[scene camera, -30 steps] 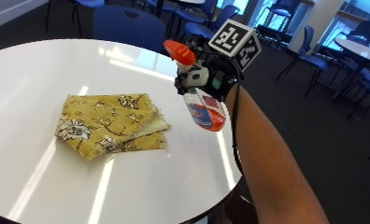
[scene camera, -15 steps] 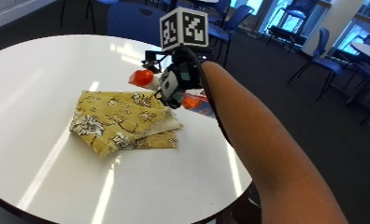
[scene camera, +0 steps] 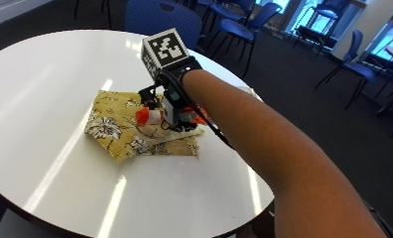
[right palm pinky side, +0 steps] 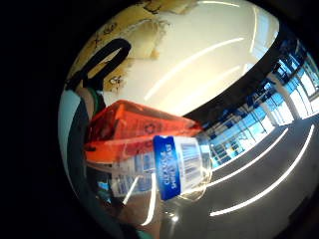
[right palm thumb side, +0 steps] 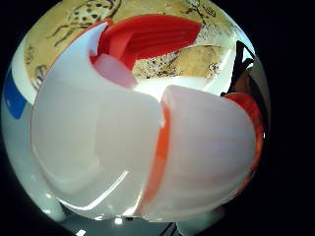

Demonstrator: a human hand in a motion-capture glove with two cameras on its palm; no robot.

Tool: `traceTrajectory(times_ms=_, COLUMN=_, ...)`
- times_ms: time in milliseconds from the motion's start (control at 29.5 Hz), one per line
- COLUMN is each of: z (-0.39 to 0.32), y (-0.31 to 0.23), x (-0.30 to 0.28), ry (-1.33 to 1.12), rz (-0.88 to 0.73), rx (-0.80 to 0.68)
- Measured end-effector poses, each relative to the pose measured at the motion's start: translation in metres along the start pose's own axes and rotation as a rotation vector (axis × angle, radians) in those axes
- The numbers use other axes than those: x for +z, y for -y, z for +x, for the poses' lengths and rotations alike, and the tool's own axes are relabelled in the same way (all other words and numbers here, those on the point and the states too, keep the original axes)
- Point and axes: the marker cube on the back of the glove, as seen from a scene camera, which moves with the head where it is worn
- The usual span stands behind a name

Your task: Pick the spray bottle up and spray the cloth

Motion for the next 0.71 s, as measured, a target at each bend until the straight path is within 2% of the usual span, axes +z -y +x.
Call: traceTrajectory(times_ms=712, z=-0.0049, y=-0.0016, x=0.002, ry=-0.003, rz=-0.003, rx=-0.027)
